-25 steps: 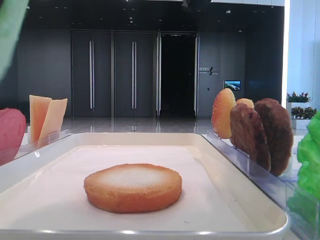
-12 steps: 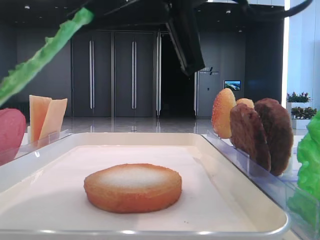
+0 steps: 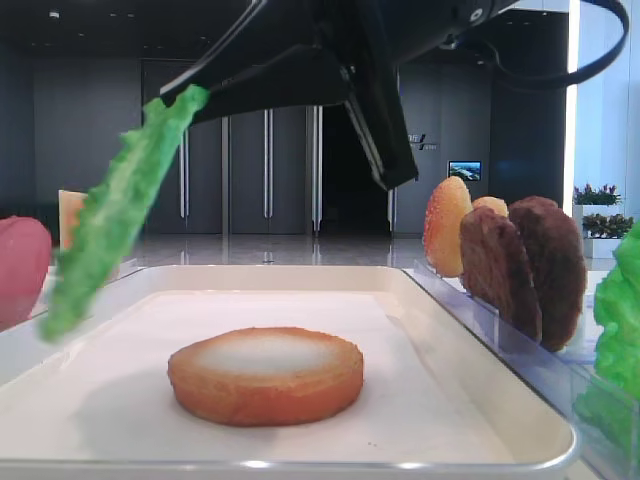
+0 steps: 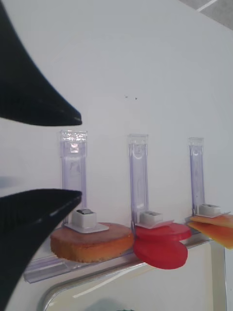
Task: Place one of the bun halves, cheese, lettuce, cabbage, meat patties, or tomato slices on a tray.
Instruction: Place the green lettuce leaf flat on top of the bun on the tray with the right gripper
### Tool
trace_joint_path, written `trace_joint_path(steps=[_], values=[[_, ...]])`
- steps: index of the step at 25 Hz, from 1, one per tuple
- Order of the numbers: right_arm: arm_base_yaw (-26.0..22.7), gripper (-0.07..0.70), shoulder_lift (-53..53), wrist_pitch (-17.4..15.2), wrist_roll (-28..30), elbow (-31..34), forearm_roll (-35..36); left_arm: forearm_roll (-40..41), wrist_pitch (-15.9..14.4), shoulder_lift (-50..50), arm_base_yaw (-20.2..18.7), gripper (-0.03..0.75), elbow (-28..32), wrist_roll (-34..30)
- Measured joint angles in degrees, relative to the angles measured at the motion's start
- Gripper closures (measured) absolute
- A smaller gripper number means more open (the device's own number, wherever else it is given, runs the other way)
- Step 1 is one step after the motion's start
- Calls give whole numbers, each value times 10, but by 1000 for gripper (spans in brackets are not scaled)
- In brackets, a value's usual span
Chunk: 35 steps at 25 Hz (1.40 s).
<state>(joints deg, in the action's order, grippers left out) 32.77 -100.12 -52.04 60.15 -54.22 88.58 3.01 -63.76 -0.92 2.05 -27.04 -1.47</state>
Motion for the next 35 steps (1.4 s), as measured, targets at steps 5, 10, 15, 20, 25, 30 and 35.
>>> trace_joint_path(steps=[5,10,15,20,25,30,35], values=[[-21,596,0,3,3,0,-15,0,0,0,0,388,0,0],[-24,596,0,4,3,0,-26,0,0,0,0,388,0,0],[-24,596,0,9,3,0,-39,0,0,0,0,388,0,0],[-25,596,0,18,-8,0,-72,0,0,0,0,388,0,0],[-25,596,0,24,-10,0,-81,0,0,0,0,388,0,0],[-25,596,0,31,-11,0,-85,0,0,0,0,388,0,0],[-25,596,0,33,-13,0,-94,0,0,0,0,388,0,0]])
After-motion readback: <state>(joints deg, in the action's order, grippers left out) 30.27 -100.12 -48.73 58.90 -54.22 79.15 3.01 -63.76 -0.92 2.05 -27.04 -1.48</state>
